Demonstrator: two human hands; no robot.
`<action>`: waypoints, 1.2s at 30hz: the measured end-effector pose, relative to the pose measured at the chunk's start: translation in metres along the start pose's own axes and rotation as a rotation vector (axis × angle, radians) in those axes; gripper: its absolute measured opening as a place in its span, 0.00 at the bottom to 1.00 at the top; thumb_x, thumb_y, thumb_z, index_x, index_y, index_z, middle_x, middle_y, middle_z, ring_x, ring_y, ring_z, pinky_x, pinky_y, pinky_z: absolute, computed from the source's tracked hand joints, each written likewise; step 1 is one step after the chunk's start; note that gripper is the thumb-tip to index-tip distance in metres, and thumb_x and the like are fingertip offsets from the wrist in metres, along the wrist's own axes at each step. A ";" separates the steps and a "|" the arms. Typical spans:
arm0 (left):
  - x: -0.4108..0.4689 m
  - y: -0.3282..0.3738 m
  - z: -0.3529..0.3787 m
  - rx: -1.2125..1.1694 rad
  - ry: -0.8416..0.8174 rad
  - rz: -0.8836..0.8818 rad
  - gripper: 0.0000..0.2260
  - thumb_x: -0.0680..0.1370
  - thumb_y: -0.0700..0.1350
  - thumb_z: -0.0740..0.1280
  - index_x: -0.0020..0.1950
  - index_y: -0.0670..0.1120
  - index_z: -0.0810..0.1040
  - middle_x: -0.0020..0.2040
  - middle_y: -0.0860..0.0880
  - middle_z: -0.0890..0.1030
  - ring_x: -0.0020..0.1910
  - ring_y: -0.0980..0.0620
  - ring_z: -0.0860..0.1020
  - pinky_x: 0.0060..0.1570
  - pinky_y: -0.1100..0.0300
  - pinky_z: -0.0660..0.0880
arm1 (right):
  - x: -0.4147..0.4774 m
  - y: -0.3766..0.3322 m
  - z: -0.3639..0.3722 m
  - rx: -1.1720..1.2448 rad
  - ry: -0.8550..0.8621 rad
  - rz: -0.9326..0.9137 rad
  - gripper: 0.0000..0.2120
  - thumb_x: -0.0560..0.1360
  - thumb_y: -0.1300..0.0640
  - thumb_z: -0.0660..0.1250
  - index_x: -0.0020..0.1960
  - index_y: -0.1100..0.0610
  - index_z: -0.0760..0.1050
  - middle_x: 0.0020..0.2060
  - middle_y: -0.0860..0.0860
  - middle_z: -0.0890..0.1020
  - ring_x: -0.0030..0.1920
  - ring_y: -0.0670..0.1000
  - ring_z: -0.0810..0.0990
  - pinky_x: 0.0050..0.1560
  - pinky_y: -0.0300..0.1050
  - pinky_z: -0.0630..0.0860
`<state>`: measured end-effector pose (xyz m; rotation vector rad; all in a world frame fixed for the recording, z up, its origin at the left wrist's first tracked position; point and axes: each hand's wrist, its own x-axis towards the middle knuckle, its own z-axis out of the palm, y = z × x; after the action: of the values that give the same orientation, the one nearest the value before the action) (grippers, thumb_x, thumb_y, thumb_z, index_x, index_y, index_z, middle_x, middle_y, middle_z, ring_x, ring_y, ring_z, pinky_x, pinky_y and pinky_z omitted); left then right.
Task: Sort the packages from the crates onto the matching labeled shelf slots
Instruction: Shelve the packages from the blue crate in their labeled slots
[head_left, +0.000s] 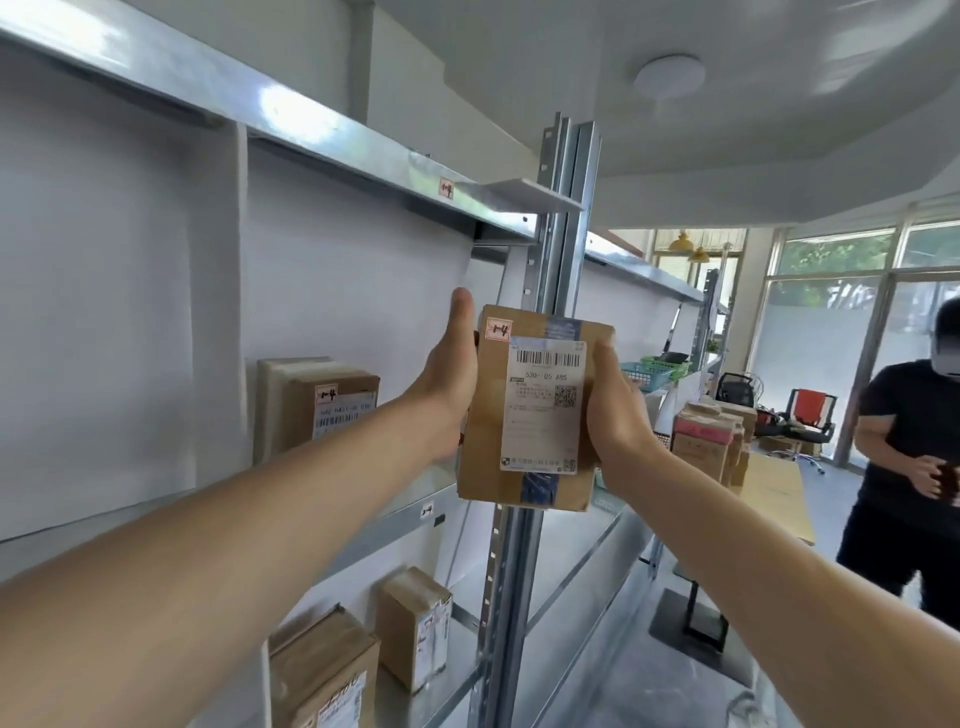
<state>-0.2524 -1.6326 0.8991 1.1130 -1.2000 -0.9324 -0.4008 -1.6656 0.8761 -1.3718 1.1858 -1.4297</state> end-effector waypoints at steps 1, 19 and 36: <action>0.009 0.000 0.001 0.010 0.007 0.010 0.30 0.81 0.69 0.39 0.44 0.58 0.77 0.34 0.54 0.83 0.42 0.53 0.79 0.39 0.56 0.71 | 0.010 0.002 0.002 0.010 -0.008 -0.003 0.47 0.59 0.22 0.49 0.61 0.51 0.80 0.52 0.54 0.86 0.53 0.58 0.85 0.58 0.63 0.82; 0.103 -0.034 -0.001 0.022 0.391 0.020 0.36 0.79 0.72 0.43 0.52 0.51 0.84 0.48 0.47 0.87 0.51 0.46 0.84 0.61 0.45 0.76 | 0.160 0.055 0.076 0.157 -0.389 0.026 0.42 0.70 0.21 0.51 0.65 0.51 0.79 0.57 0.53 0.85 0.59 0.58 0.82 0.63 0.59 0.77; 0.130 -0.085 -0.013 0.052 0.701 -0.086 0.62 0.47 0.89 0.49 0.76 0.60 0.67 0.76 0.52 0.70 0.74 0.46 0.67 0.72 0.38 0.60 | 0.196 0.101 0.117 0.287 -0.684 0.029 0.41 0.72 0.23 0.49 0.65 0.51 0.79 0.53 0.52 0.88 0.52 0.53 0.87 0.43 0.46 0.78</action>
<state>-0.2183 -1.7745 0.8448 1.3867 -0.6051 -0.4973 -0.3056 -1.8894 0.8201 -1.4550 0.5315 -0.9345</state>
